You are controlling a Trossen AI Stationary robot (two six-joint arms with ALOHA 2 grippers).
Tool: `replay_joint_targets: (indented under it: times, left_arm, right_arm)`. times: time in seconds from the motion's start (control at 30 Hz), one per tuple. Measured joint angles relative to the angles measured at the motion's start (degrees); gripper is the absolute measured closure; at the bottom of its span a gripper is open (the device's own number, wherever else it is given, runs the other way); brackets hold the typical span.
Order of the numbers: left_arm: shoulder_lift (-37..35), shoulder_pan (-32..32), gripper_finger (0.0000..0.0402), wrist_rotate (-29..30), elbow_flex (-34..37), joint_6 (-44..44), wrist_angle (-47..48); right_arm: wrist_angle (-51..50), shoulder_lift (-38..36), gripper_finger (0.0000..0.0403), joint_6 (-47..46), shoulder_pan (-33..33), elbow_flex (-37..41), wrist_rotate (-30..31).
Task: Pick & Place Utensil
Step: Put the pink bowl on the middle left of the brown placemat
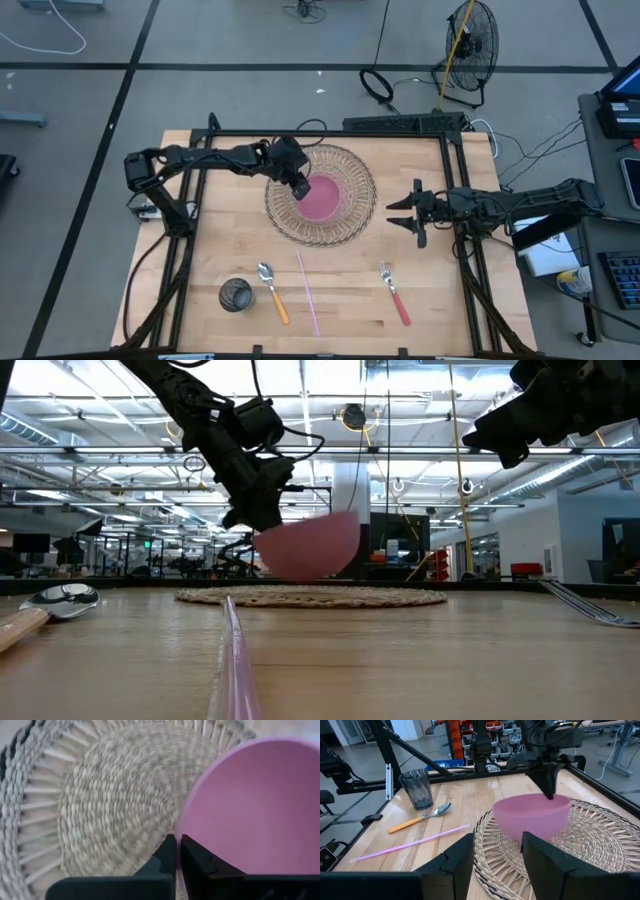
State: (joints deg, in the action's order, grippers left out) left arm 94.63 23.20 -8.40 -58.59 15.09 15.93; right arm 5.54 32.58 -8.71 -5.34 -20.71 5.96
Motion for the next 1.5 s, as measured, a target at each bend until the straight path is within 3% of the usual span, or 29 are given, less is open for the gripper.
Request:
replay_joint_targets:
  times: [0.3, 1.5]
  left_arm:
    - [0.44, -0.13, 0.0317, 1.38, 0.0, -0.36, 0.71]
    - [2.58, 0.07, 0.0314, 1.19, 0.0, -1.24, -0.08]
  right_arm:
    - [-0.2, 0.07, 0.0245, -0.02, 0.0, 0.0, 0.0]
    - [-0.11, 0.07, 0.0245, 0.2, 0.0, 0.02, 0.16]
